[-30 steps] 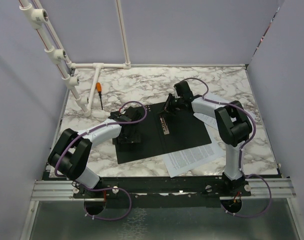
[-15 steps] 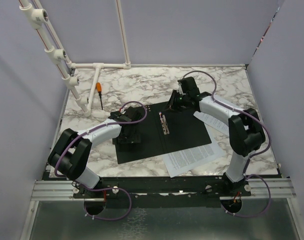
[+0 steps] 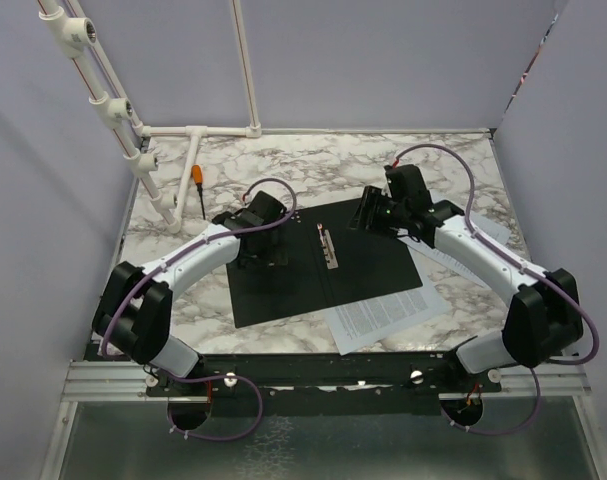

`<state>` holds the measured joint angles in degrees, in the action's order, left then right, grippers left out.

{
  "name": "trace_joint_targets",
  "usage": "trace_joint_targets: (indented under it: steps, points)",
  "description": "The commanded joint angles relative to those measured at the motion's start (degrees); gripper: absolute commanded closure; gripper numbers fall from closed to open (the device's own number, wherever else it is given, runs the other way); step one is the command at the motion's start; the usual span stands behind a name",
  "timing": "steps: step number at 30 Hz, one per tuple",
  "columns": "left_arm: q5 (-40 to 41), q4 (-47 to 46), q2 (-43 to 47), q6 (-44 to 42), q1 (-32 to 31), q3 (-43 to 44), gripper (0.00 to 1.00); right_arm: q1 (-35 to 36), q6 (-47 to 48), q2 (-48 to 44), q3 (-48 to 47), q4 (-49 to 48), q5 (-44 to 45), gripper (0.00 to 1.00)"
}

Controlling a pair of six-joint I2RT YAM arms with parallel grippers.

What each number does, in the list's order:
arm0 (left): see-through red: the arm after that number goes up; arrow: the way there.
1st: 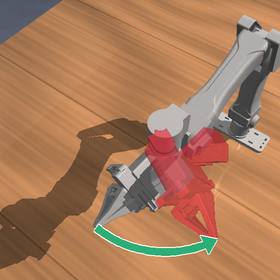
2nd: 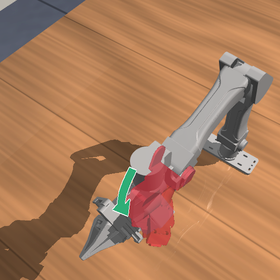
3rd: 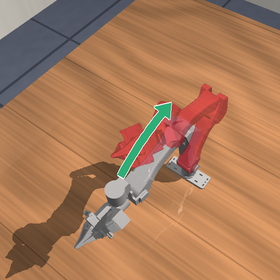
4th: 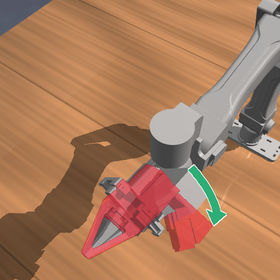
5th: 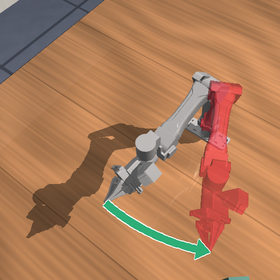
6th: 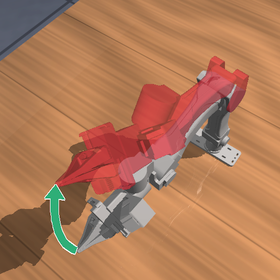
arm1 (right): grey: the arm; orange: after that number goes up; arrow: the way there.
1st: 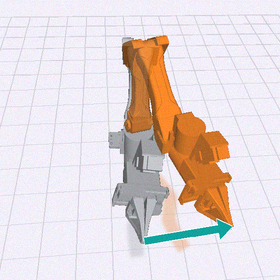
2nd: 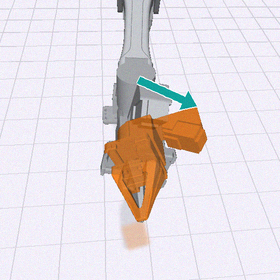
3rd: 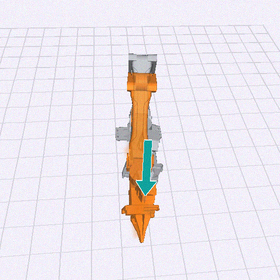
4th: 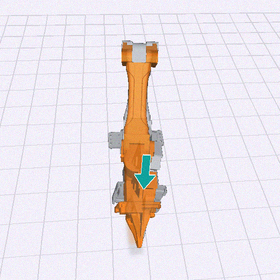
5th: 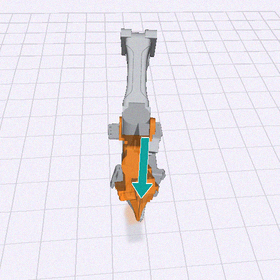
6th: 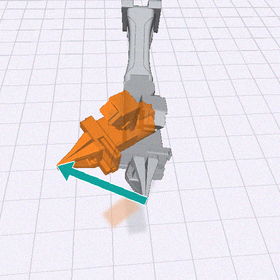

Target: Put the files into the folder

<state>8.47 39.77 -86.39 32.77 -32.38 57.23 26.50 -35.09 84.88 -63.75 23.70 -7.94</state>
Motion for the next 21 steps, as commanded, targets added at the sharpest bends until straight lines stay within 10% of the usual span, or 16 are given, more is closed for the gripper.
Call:
trace_joint_targets:
  steps: [1, 21]
  points:
    - [-3.0, 2.5, 2.2, -1.9, -0.1, 5.8, 0.03, -0.3, 2.0, -6.3, 2.3, 5.4, 6.6, 0.36]
    - [-18.3, -4.9, -11.5, -0.3, -6.0, 27.9, 0.01, -1.4, -0.8, -23.6, 8.9, 21.8, 32.2, 0.17]
